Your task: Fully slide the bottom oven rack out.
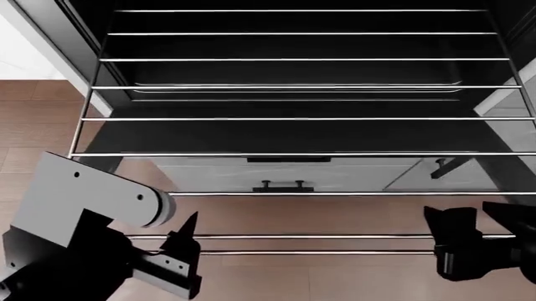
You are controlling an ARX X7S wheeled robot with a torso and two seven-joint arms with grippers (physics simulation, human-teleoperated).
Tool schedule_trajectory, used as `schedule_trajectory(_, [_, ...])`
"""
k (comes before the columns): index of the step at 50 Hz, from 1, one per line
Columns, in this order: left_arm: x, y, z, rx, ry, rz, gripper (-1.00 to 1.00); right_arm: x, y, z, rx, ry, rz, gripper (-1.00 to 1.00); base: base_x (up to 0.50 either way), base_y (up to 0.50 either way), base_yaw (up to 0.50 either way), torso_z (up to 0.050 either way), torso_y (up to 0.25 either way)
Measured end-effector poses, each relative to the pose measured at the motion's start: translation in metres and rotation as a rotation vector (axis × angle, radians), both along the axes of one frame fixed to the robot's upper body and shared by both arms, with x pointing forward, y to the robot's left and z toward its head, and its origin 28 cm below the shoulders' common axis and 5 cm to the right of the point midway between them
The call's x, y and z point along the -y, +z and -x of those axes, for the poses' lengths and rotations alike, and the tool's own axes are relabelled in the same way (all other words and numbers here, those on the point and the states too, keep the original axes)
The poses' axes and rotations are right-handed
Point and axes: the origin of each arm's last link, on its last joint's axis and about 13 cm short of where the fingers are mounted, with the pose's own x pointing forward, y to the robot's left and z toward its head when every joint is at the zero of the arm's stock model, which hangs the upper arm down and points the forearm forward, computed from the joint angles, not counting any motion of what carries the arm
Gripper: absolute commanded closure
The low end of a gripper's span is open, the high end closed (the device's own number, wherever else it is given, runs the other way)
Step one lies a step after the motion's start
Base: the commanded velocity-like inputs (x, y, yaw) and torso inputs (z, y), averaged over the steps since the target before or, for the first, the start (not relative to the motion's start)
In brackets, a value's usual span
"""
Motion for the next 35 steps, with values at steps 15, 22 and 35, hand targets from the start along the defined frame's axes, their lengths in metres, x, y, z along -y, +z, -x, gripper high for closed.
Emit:
schedule_trajectory(15, [-0.007, -0.009, 0.003, 0.041, -0.025, -0.006, -1.0, -0.007, -0.015, 0.008, 0.072, -0.002, 0.056, -1.0, 0.0, 0.0, 0.01, -0.01, -0.019])
schedule_trajectory(22, [-0.01, -0.004, -0.003, 0.013, 0.007, 0.124, -1.0, -0.018, -0.031, 0.011, 0.162, -0.024, 0.075, -1.0, 0.01, 0.01, 0.01, -0.012, -0.023])
schedule_trajectory(35, [-0.02, 0.024, -0.011, -0.186, 0.1, 0.472, -1.0, -0.027, -0.062, 0.015, 0.333, -0.044, 0.06, -1.0, 0.0, 0.01, 0.01, -0.012, -0.026])
